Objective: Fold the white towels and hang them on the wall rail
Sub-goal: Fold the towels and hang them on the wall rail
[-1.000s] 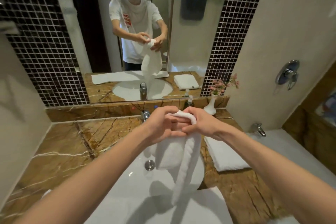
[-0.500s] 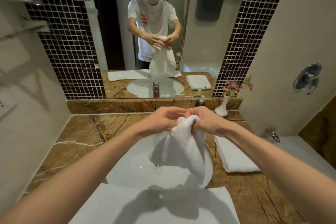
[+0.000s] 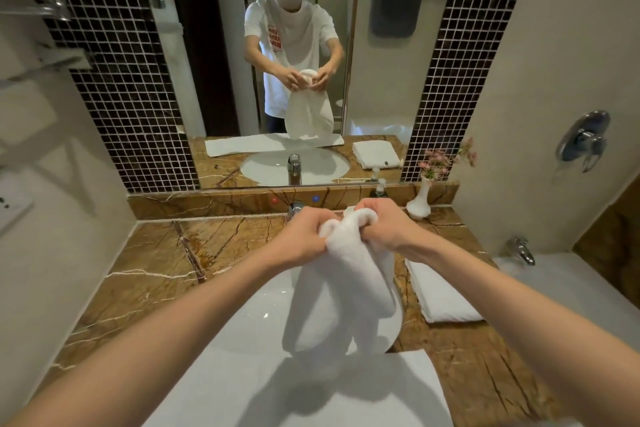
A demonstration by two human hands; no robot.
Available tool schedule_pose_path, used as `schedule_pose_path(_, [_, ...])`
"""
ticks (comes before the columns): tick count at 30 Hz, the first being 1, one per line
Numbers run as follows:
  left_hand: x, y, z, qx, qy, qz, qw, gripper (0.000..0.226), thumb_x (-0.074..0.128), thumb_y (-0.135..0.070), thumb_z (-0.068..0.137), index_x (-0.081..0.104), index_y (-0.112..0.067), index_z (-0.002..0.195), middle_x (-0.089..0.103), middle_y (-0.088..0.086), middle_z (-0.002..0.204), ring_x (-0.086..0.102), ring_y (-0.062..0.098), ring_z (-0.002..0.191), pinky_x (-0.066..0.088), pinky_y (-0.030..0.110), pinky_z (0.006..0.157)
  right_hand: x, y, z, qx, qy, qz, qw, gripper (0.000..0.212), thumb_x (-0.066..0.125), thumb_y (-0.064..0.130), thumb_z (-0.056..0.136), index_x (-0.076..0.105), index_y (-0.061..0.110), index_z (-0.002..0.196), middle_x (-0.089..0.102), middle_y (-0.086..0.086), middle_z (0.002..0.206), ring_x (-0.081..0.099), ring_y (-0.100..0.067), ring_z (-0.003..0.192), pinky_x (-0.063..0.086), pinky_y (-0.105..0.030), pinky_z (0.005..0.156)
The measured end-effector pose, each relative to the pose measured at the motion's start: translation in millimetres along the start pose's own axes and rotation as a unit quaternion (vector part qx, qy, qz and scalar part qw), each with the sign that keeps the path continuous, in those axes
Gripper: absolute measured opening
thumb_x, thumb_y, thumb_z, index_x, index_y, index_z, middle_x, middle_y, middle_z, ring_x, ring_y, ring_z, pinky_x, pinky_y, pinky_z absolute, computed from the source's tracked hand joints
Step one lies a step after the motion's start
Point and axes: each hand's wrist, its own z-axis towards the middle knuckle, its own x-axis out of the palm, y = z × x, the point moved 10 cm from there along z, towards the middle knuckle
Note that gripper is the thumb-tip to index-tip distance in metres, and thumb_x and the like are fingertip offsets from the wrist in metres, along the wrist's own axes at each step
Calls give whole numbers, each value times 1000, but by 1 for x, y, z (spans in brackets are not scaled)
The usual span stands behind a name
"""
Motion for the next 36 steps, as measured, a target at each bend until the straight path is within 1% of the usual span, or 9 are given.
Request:
schedule_pose_path(1, [-9,4,0,-11,-24,35,999,11,64,-12,79,66,-22,76,63,-7,71,57,7,68,43,26,56,-8,-3,0,-1,-11,-12,1000,26,56,-12,71,56,13,75,58,-1,74,53,-13,72,40,-23,59])
schedule_pose_path(4, [-39,16,-2,-48,-65,116,990,7,62,-20,85,63,-15,81,62,-3,78,58,14,73,46,30,60,-36,-11,-1,-5,-27,-53,998,23,58,-10,69,58,11,78,59,-3,77,54,-15,74,41,-27,59])
schedule_pose_path(7, [-60,20,-8,-64,-62,134,987,12,66,-27,84,60,-19,77,60,-5,74,56,10,66,40,21,53,-48,-14,-3,-23,-6,-102,995,23,60,-8,70,62,8,86,61,-3,84,56,-16,80,44,-29,64])
schedule_pose_path(14, [-63,45,-26,-141,39,159,976,24,68,-36,84,68,-17,68,55,-5,53,45,6,46,30,19,45,-25,-18,-5,-28,127,-215,968,26,56,-2,73,67,21,75,66,-4,78,63,-20,78,47,-31,63])
schedule_pose_path(19, [-73,62,-40,-150,52,176,971,30,70,-39,80,72,-8,78,69,7,71,64,19,62,47,26,51,-15,-46,-4,31,96,-309,946,19,47,-5,68,62,7,70,64,-17,75,62,-33,75,37,-29,55])
schedule_pose_path(24, [-63,76,-55,-120,139,218,959,28,73,-45,76,69,-18,83,71,-2,79,67,9,64,57,27,55,1,-56,-13,65,69,-367,925,27,46,-6,72,48,17,58,51,-2,61,49,-19,60,30,-27,47])
schedule_pose_path(28, [-60,98,-72,-93,229,327,912,45,68,-68,64,63,-27,81,66,-8,82,61,7,71,49,23,56,6,-67,-24,81,50,-386,918,31,46,-5,74,47,20,57,53,-1,63,54,-25,67,35,-29,51])
schedule_pose_path(31, [-60,114,-84,-109,255,314,908,31,76,-52,68,64,-25,78,65,-8,81,61,8,71,48,18,53,6,-69,-34,92,30,-387,917,32,43,-7,75,44,19,57,52,-2,66,52,-25,70,34,-32,52])
schedule_pose_path(36, [-64,130,-89,-107,200,253,941,15,77,-32,72,66,-21,75,67,-5,75,65,12,68,51,23,52,8,-79,-39,87,-13,-352,932,32,46,-9,74,47,22,66,54,0,75,51,-22,75,32,-30,53])
